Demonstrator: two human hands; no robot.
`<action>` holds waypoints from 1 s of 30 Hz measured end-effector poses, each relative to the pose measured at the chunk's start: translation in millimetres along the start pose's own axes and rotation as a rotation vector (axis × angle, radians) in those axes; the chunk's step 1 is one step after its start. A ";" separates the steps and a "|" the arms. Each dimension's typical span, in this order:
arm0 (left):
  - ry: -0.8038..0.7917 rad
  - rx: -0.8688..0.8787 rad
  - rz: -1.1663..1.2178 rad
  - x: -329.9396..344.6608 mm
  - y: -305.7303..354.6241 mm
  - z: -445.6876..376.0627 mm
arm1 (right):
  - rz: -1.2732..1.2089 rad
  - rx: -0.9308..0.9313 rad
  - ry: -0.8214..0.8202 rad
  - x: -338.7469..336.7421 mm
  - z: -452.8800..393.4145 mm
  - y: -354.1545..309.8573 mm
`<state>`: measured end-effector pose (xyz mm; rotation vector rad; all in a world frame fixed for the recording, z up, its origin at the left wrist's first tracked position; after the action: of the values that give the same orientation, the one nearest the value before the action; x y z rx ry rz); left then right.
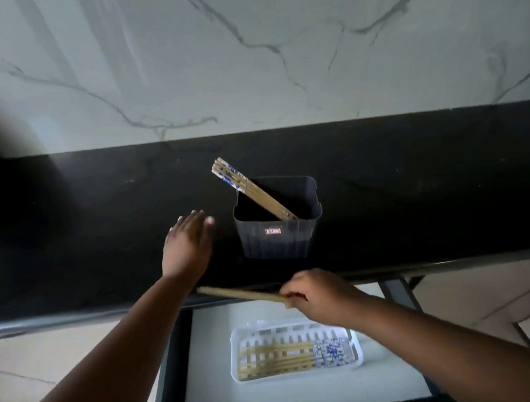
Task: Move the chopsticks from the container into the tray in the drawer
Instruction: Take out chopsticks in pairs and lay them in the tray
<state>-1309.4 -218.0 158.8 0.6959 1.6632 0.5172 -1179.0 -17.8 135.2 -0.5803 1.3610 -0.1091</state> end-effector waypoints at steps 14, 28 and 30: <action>-0.162 0.032 -0.282 41.9 -37.9 13.2 | 0.448 0.183 -0.383 151.7 13.1 77.6; -0.156 0.042 -0.291 42.2 -36.2 12.8 | 0.444 0.189 -0.409 159.5 8.0 82.6; -0.158 0.042 -0.291 42.8 -36.4 12.7 | 0.508 0.205 -0.374 152.9 8.9 76.5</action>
<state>-1308.2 -215.1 101.3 0.4997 1.5951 0.2150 -1155.4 -10.8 -34.2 -0.0637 1.0775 0.2598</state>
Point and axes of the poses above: each hand's wrist, its own z-axis away from the middle knuckle, its own x-axis out of the palm, y = z × x, the point moved 8 cm from there along -z, towards the middle knuckle, and after that the axes turned 6 degrees about z, right-handed, at the moved point
